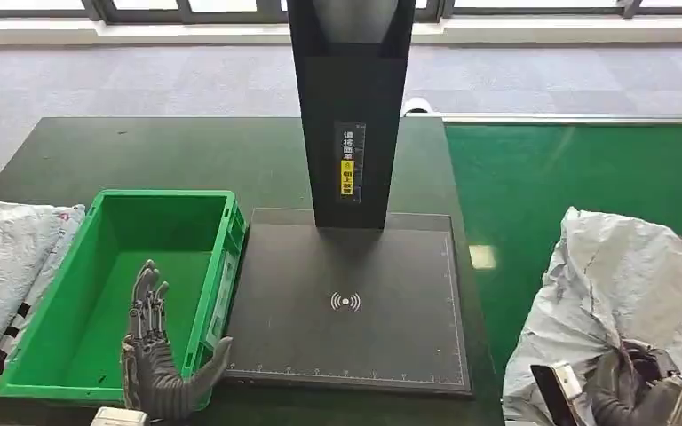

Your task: Moved the parcel from conveyor to table for the left to box.

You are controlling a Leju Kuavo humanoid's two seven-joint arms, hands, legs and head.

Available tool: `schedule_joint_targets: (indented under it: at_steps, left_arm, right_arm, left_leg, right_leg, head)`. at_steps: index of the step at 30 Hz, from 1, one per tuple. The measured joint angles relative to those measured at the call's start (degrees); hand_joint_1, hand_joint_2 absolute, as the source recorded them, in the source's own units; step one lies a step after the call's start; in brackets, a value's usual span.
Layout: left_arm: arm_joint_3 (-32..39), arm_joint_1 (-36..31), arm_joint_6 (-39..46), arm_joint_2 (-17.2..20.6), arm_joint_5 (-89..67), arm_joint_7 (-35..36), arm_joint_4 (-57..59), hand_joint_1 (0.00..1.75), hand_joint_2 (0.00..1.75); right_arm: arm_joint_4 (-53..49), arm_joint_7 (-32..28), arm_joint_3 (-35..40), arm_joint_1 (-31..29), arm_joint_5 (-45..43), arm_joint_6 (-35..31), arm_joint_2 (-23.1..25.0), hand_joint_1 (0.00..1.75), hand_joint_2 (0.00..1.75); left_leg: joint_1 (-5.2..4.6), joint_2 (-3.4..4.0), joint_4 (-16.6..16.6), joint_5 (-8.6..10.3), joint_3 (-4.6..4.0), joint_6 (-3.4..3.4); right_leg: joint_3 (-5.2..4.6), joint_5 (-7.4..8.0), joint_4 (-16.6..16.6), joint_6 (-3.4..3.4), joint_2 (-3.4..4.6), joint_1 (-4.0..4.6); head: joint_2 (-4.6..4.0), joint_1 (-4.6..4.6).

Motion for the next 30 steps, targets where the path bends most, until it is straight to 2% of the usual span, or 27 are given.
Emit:
schedule_joint_targets:
  at_steps: [3,6,11,12,16,17,21,23,27,28,30]
  left_arm:
    - [-0.7,-0.5,-0.07,0.44,0.19,0.0,0.35,0.0,1.75]
    - [-1.07,-1.19,-0.11,0.61,0.61,0.0,0.79,0.0,1.75]
    - [-1.59,-1.55,-0.18,0.94,0.93,0.0,1.29,0.0,1.75]
    - [-1.66,-1.62,-0.26,0.96,1.48,0.0,1.25,0.0,1.75]
    - [-1.66,-2.33,-1.18,0.94,2.86,0.0,1.05,0.0,1.75]
    - [-1.66,-2.47,-1.2,0.94,2.95,0.0,1.05,0.0,1.75]
    - [-1.66,-2.46,-1.33,0.92,2.97,0.0,1.03,0.0,1.75]
    - [-1.66,-2.49,-1.42,0.68,2.99,0.0,1.05,0.0,1.75]
    - [-1.64,-3.08,-3.79,-0.22,2.27,0.0,1.64,0.0,1.75]
    - [-1.66,-3.2,-4.57,-0.39,2.1,0.0,1.84,0.0,1.75]
    - [-1.64,-3.17,-5.25,-0.7,1.95,0.0,2.16,0.0,1.75]
  right_arm:
    - [-5.18,-13.99,-2.07,-0.2,-11.27,-0.06,2.09,1.75,1.75]
    - [-10.63,-18.16,-1.63,-0.17,-15.09,-0.07,3.38,1.75,1.75]
    - [-14.72,-18.45,-1.53,0.07,-15.84,-0.04,4.43,1.75,1.75]
    - [-15.51,-18.47,-0.75,0.27,-16.19,-0.02,4.39,1.75,1.75]
    - [-15.49,-18.87,10.35,-0.15,-13.19,0.09,3.76,1.75,1.75]
    - [-15.45,-19.02,12.05,-0.26,-13.0,0.09,3.76,1.75,1.75]
    - [-15.05,-18.56,16.51,-0.79,-13.98,0.11,3.47,1.75,1.75]
    - [-11.74,-15.8,20.98,-2.13,-16.48,2.02,1.54,1.75,1.75]
    - [2.97,-8.93,32.08,-9.14,-16.56,6.38,-0.11,1.75,1.75]
    - [7.37,-8.18,34.11,-10.81,-16.8,6.21,-0.11,1.75,1.75]
    - [13.69,-7.87,37.15,-12.77,-17.25,5.82,-0.18,1.75,1.75]
  left_leg:
    - [-0.01,0.0,0.0,0.0,-0.01,0.0]
    - [0.01,0.0,0.0,0.0,0.02,0.0]
    - [0.01,0.0,0.0,0.0,-0.01,0.0]
    - [0.01,-0.01,-0.01,-0.01,-0.47,0.01]
    - [0.01,0.13,-0.02,-0.17,-0.22,-0.03]
    - [0.01,0.1,-0.02,-0.13,0.21,-0.04]
    - [0.03,0.01,-0.03,-0.07,0.14,-0.06]
    - [0.05,0.11,-0.06,-0.21,-0.29,-0.13]
    - [0.08,0.37,-0.07,-0.25,0.02,-0.13]
    - [0.08,0.32,-0.05,-0.17,0.38,-0.11]
    - [0.08,0.04,-0.05,-0.07,0.31,-0.15]
  right_leg:
    - [0.01,-0.01,0.0,0.01,-0.02,-0.01]
    - [0.03,-0.01,0.0,0.01,0.01,0.01]
    - [0.07,-0.03,0.02,0.03,0.0,-0.01]
    - [0.11,-0.03,0.02,0.03,-0.01,-0.02]
    - [0.16,-0.16,0.02,-0.03,0.09,0.01]
    - [0.17,-0.15,0.02,-0.04,0.07,0.01]
    - [0.24,-0.16,0.1,-0.05,-0.04,0.03]
    - [0.27,-0.22,0.09,-0.1,0.08,0.05]
    - [0.29,-0.24,0.06,-0.14,0.32,0.07]
    - [0.27,-0.21,0.08,-0.14,0.23,0.07]
    - [0.28,-0.18,0.11,-0.13,-0.02,0.08]
  head:
    - [0.0,0.02]
    - [0.0,0.0]
    - [0.0,0.0]
    - [0.0,0.02]
    - [0.0,0.0]
    - [0.0,0.0]
    - [0.0,0.0]
    - [0.0,0.02]
    - [0.0,0.0]
    - [0.0,0.0]
    - [0.0,0.0]
